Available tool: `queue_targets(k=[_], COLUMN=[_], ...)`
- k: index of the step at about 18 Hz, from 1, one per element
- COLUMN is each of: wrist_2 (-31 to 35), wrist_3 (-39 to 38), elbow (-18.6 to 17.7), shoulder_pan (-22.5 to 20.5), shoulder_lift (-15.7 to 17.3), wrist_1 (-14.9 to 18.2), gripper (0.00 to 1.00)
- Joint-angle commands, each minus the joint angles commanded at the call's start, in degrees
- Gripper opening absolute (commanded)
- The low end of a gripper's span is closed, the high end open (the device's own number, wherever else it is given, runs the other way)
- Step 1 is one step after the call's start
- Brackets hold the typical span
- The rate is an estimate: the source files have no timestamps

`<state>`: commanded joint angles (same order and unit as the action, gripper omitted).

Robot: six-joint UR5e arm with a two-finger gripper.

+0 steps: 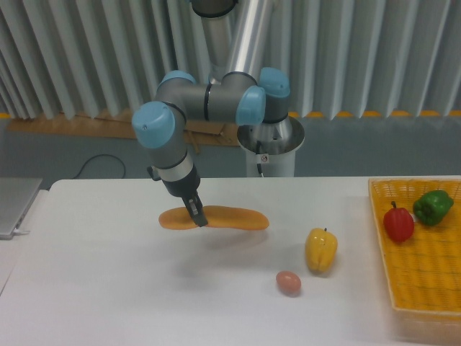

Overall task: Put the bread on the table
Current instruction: 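Carry the bread loaf over the table and lower it, then open the gripper to release the bread onto the table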

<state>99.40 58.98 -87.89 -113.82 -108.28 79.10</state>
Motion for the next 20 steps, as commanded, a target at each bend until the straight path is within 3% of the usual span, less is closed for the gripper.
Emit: queue_targets(k=[12,15,16,17,18,20], wrist_2=[0.5,0.6,0.6,0.7,1.1,2.5], wrist_3=[-0.1,-0.1,-0.1,-0.1,0.2,-0.4], elbow=[0.0,0.0,0.0,0.0,0.0,0.0], shoulder_pan=[0.2,0.2,0.3,0.3,0.3,0.4], shoulder_lift=[0.3,0.3,0.3,0.3,0.3,0.2], wrist_1=[0.0,0.0,-0.1,-0.1,-0.1,-0.1], gripper=[0.49,0.54,0.58,0.7,0.93,0.96])
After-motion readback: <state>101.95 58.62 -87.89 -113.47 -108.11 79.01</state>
